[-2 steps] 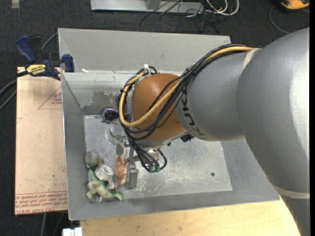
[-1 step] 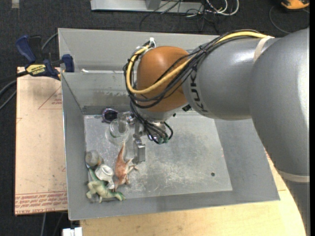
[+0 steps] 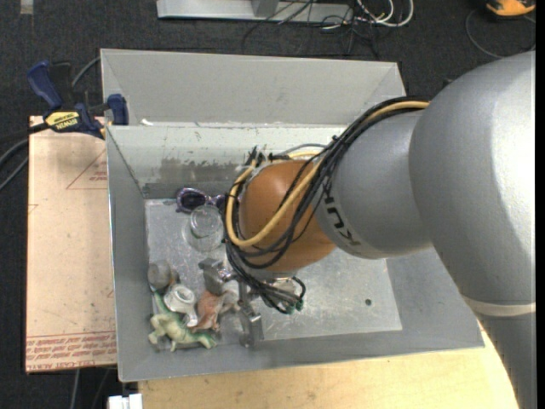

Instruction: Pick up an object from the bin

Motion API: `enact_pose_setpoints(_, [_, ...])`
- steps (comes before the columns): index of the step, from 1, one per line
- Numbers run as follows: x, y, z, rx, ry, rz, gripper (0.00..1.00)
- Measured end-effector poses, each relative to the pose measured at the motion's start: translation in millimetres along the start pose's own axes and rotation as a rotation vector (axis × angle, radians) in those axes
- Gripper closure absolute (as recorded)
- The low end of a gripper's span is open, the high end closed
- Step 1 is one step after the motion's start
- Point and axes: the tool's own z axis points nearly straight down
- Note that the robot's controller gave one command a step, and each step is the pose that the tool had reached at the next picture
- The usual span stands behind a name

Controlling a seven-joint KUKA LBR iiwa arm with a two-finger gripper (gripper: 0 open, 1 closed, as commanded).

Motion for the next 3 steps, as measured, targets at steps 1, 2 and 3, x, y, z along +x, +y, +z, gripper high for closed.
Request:
enact_pose_setpoints(1, [-46.8, 13.3, 4.6, 0.003, -0.007, -0.049, 0.00])
enact_pose_setpoints(2, [-35.6, 18.6, 6.3, 0.000, -0.002, -0.229, 1.00])
enact_pose_setpoints(3, [-35.6, 18.6, 6.3, 0.000, -0.002, -0.229, 1.00])
